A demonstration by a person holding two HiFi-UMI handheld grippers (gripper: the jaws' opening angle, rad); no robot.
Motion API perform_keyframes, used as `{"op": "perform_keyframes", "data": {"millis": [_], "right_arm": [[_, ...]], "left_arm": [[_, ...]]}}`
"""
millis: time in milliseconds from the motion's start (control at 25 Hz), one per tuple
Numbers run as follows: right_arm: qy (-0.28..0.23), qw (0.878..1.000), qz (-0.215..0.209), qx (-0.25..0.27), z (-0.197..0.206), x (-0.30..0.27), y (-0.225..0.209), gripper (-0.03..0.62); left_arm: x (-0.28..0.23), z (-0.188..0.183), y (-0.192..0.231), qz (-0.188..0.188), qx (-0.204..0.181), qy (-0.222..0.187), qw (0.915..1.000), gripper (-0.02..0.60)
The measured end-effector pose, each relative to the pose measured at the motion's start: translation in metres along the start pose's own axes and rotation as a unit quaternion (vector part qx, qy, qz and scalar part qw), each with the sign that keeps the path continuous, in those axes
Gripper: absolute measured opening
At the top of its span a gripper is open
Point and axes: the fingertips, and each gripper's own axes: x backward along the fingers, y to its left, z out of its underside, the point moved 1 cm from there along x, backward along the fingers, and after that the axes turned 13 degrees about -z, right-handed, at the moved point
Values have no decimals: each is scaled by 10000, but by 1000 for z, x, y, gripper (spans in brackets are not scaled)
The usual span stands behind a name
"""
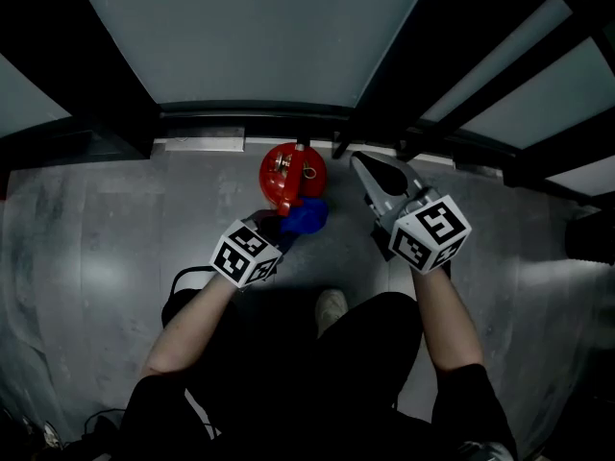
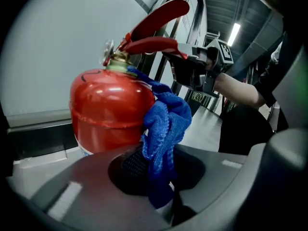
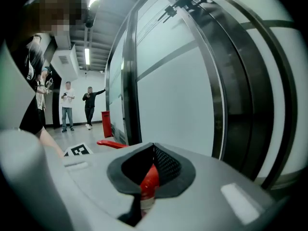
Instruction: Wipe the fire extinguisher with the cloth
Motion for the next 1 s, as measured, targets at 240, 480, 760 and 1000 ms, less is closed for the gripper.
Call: {"op": "perform_keyframes", "data": {"millis": [240,480,760,1000], "right_arm": [[135,9989,127,-420,53,9,-25,3],[121,9976,89,-675,86,0,-20,4],[167,9966,-65,-807,101,-1,-8,3],[175,9967,18,-792,100,8,-3,3]], "left_arm": [[-24,23,-1,7,302,76,9995,69],[-49,54,3,-77,612,296,9977,69],[-76,98,15,-266,629,675,9954,69],[-102,135,28,-426,734,1019,9912,68]]}}
